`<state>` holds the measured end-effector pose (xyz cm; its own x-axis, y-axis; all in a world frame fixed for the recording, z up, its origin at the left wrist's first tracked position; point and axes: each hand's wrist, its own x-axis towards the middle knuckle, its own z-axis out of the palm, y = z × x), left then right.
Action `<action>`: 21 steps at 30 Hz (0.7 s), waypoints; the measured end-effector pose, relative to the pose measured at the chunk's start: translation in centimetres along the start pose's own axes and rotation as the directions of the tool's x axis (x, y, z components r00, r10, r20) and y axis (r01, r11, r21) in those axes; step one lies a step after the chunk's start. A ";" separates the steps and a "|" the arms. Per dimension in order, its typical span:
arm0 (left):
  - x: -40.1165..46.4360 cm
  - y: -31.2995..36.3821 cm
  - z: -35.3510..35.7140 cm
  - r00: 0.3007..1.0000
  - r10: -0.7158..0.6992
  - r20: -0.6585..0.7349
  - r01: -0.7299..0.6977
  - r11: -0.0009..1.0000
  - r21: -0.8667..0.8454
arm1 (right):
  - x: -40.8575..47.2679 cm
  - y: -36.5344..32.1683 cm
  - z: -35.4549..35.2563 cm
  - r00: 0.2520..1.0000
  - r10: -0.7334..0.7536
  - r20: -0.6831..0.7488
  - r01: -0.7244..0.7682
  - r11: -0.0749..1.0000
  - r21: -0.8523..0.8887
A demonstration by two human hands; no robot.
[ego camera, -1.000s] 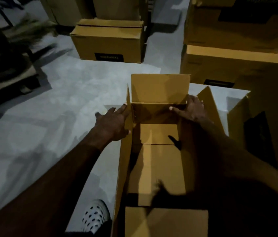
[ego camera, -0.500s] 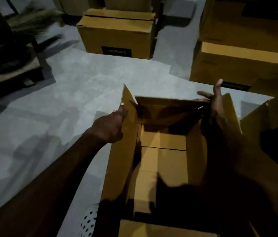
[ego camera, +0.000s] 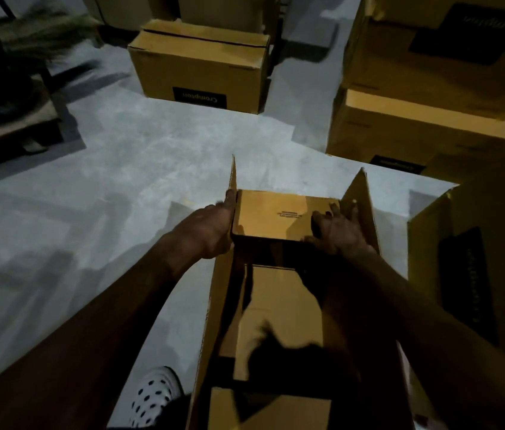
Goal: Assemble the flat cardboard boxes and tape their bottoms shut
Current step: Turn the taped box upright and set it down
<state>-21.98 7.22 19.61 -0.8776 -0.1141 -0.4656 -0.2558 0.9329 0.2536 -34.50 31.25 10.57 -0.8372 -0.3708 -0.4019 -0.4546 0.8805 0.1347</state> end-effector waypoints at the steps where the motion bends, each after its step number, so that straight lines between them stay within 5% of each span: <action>1: -0.3 0.1 0.2 1.000 0.005 0.016 -0.004 1.000 -0.019 | -0.7 -0.2 -0.6 0.999 -0.005 -0.044 0.000 0.993 -0.120; 4: -1.5 0.3 0.8 0.999 0.044 0.026 -0.044 0.999 -0.010 | -3.8 0.8 -1.4 0.967 0.036 -0.253 -0.060 0.994 -0.089; 7: -3.1 0.2 1.3 0.996 0.066 0.063 -0.067 0.998 0.019 | -8.3 2.0 -0.5 0.940 0.143 -0.311 -0.055 0.960 0.276; 9: -4.7 0.7 1.7 0.991 0.101 0.084 -0.104 0.994 0.033 | -11.6 2.0 0.4 0.925 0.196 -0.326 0.024 0.825 0.565; 12: -6.6 1.4 2.3 0.978 0.134 0.158 -0.132 0.991 -0.024 | -16.0 1.1 2.8 0.911 0.290 -0.294 0.050 0.630 0.775; 15: -7.7 1.9 4.4 0.968 0.115 0.223 -0.063 0.971 -0.231 | -19.0 -0.6 4.7 0.950 0.267 -0.161 -0.008 0.536 0.844; 18: -7.7 2.9 8.3 0.966 0.216 0.140 -0.109 0.836 -0.538 | -20.0 -1.9 5.9 0.964 0.230 -0.134 -0.002 0.509 0.861; 21: -6.8 4.4 12.5 0.967 0.217 0.134 -0.121 0.852 -0.510 | -18.8 -3.6 6.6 0.979 0.169 -0.115 0.003 0.551 0.834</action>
<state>-12.03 16.40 13.27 -0.8498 0.1382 -0.5086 -0.3186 0.6340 0.7047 -15.14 37.04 11.68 -0.9313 -0.2485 -0.2662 0.0003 0.7306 -0.6828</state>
